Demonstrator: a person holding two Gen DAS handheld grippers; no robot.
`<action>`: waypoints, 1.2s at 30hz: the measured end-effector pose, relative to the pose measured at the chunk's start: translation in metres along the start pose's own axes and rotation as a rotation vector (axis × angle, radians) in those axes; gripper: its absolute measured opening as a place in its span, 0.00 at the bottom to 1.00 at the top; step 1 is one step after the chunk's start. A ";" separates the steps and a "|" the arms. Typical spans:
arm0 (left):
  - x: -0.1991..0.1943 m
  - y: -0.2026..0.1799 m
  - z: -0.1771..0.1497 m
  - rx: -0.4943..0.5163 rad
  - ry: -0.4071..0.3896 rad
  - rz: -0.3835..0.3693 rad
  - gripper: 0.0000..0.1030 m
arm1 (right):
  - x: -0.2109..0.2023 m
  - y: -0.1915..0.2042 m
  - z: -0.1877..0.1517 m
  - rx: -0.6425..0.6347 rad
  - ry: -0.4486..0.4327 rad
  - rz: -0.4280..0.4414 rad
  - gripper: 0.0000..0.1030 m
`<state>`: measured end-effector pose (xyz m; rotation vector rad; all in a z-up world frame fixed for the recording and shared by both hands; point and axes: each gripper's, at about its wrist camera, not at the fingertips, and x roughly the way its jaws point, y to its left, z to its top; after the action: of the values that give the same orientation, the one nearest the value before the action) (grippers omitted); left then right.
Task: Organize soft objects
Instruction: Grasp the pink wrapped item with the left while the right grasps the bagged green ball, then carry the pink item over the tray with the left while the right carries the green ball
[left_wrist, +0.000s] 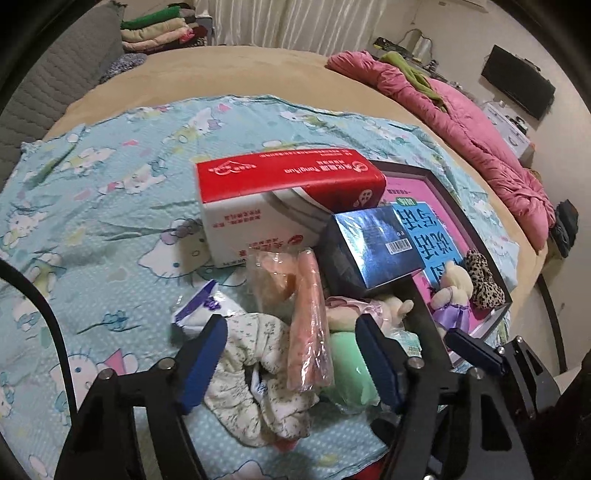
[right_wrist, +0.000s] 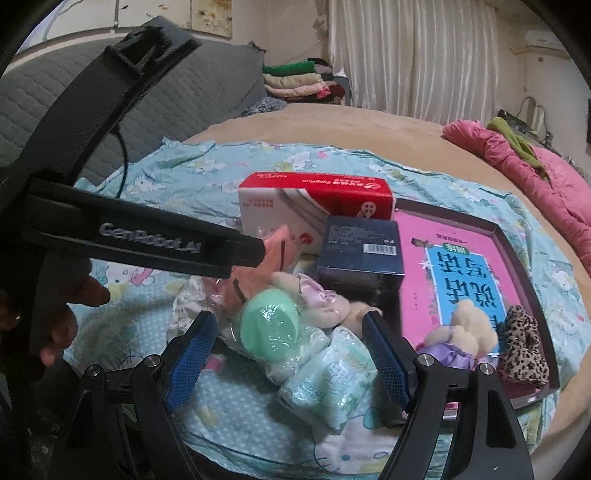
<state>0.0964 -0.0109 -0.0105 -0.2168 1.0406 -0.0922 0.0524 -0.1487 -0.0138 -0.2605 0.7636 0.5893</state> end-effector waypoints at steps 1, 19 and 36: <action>0.003 0.000 0.000 0.003 0.008 -0.014 0.65 | 0.002 0.001 0.000 -0.006 0.000 -0.003 0.80; 0.016 0.016 -0.006 -0.004 0.030 -0.144 0.21 | 0.037 0.011 0.001 -0.090 0.037 -0.033 0.64; -0.005 0.030 -0.005 -0.049 -0.040 -0.193 0.18 | 0.021 -0.002 0.003 -0.029 0.011 0.051 0.41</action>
<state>0.0893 0.0183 -0.0153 -0.3619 0.9808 -0.2358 0.0678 -0.1407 -0.0268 -0.2721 0.7741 0.6482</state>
